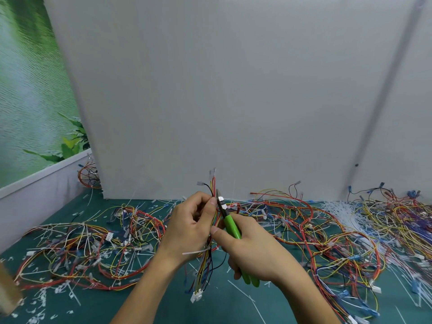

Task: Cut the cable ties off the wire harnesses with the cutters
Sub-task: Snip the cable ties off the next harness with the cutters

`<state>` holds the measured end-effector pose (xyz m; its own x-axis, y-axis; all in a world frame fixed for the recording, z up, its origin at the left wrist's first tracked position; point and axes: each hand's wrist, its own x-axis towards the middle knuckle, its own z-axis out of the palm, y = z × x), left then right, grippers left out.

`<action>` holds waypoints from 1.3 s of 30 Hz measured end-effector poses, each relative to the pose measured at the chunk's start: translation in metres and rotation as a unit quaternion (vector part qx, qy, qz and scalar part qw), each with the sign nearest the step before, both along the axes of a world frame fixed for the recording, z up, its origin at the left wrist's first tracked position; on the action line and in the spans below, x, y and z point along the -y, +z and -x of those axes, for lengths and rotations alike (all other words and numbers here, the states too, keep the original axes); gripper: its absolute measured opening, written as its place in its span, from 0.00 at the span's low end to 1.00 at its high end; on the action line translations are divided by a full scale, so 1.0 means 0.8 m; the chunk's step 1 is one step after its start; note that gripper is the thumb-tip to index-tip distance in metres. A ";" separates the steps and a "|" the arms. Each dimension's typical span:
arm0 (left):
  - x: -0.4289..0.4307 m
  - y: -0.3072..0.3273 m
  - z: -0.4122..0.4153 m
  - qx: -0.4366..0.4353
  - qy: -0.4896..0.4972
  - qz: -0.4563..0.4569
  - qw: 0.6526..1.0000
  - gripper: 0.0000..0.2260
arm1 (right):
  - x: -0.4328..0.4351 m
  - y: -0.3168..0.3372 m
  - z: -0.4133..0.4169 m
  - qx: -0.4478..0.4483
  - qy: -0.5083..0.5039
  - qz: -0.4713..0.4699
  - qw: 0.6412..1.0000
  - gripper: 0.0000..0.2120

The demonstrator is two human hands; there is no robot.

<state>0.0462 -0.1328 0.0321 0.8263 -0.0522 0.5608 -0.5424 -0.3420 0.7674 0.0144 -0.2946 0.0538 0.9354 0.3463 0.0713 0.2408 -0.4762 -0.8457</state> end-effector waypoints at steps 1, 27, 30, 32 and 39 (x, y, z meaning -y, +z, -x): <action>0.000 0.000 0.000 0.000 0.001 -0.002 1.000 0.10 | 0.000 0.000 0.000 -0.003 0.003 0.005 1.000 0.17; 0.005 0.001 0.001 -0.022 0.001 0.031 0.999 0.12 | 0.009 0.005 0.004 -0.009 -0.005 0.030 0.999 0.19; 0.004 0.002 0.001 -0.023 0.000 0.043 0.999 0.12 | 0.009 0.007 0.005 -0.006 -0.001 0.031 1.000 0.18; 0.004 0.002 0.001 -0.024 -0.003 0.044 0.999 0.12 | 0.008 0.006 0.004 -0.001 -0.001 0.036 0.999 0.18; 0.003 0.002 0.001 -0.013 -0.019 0.044 0.999 0.13 | 0.010 0.003 -0.001 0.009 0.001 0.035 0.999 0.13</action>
